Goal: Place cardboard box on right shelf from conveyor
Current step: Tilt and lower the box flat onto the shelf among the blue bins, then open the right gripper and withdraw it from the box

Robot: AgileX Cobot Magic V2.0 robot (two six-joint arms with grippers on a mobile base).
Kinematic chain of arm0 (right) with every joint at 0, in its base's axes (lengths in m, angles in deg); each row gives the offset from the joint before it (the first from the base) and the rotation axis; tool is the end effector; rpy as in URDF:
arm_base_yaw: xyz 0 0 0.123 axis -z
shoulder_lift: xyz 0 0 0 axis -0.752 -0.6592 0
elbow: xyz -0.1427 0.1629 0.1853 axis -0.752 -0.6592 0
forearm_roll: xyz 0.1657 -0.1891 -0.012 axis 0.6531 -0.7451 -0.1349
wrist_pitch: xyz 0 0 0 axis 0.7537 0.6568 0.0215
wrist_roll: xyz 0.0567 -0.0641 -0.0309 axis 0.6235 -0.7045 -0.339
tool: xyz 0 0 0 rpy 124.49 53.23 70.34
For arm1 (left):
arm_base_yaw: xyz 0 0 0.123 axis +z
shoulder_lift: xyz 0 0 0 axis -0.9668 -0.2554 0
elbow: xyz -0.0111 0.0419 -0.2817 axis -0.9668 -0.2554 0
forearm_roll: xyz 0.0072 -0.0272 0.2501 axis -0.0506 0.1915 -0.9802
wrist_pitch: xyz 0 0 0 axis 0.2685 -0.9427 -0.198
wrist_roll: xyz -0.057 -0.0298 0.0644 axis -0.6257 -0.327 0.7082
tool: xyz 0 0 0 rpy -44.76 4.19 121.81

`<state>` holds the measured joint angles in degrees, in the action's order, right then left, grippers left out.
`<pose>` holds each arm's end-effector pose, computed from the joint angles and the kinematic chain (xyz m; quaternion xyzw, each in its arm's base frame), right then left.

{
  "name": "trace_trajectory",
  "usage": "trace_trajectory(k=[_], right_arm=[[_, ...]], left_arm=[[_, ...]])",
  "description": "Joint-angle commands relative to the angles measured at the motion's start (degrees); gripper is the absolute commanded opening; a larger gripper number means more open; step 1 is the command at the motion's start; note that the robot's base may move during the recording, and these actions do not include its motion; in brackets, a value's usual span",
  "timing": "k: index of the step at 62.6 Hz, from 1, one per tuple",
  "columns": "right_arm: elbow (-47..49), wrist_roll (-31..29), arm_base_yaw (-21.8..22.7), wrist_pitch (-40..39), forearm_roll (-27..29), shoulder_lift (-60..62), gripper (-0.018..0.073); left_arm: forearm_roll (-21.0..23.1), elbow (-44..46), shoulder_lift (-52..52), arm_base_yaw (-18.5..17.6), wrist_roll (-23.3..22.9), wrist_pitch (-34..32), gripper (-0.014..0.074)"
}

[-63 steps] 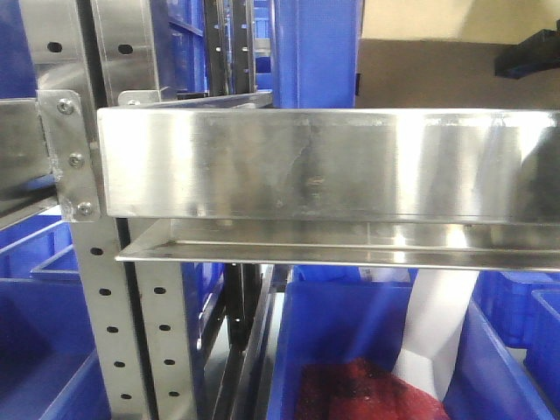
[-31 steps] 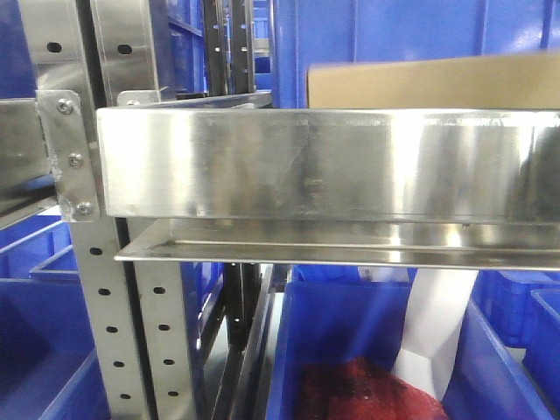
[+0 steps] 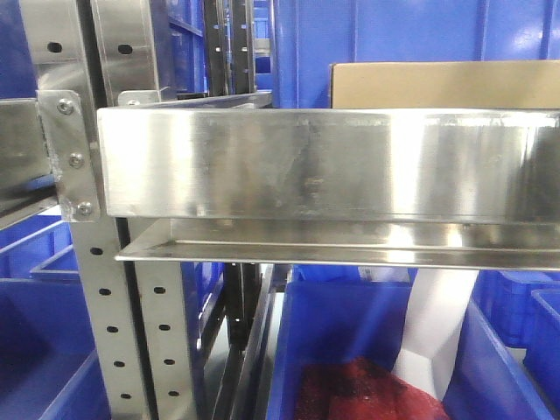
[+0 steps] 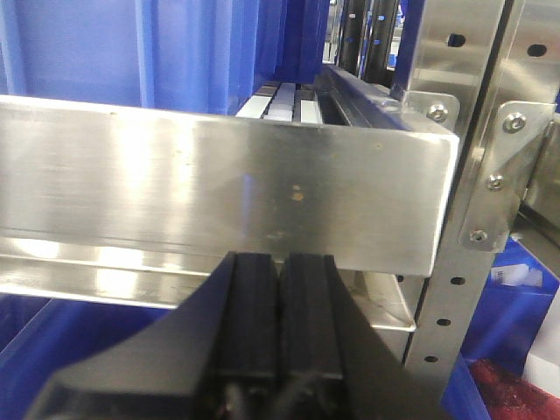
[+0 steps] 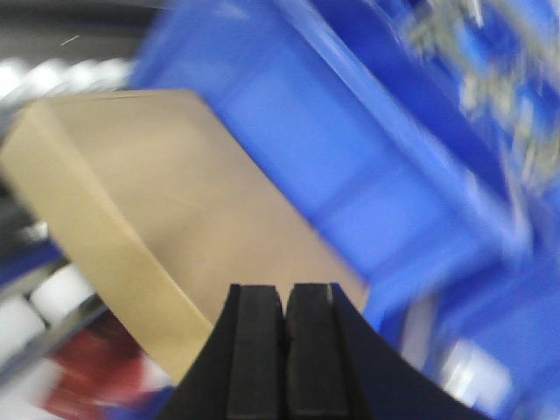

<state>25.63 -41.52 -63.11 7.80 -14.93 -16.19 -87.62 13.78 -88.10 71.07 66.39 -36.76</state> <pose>0.1763 0.0375 0.3632 -0.2432 0.7695 -0.0825 0.5848 0.0562 -0.0043 0.1934 0.0101 0.7223 -0.0420 0.6902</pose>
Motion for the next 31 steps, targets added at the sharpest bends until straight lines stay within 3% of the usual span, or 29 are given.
trace_trajectory(k=[1,13,23,31], right_arm=[[1.99,11.20,3.72,-3.62,-0.12,2.34,0.0046],[-0.55,13.95,9.59,-3.32,-0.12,8.71,0.0046],[-7.22,15.59,10.38,-2.54,0.74,17.20,0.0046],[-13.69,19.11,10.38,-2.60,4.79,25.75,0.0046]], left_arm=[[-0.07,-0.59,0.45,-0.02,-0.27,-4.99,-0.0116],[-0.07,-0.59,0.45,-0.02,-0.27,-4.99,-0.0115],[-0.07,-0.59,0.45,-0.02,-0.27,-4.99,-0.0116],[-0.07,-0.59,0.45,-0.02,-0.27,-4.99,-0.0116]])
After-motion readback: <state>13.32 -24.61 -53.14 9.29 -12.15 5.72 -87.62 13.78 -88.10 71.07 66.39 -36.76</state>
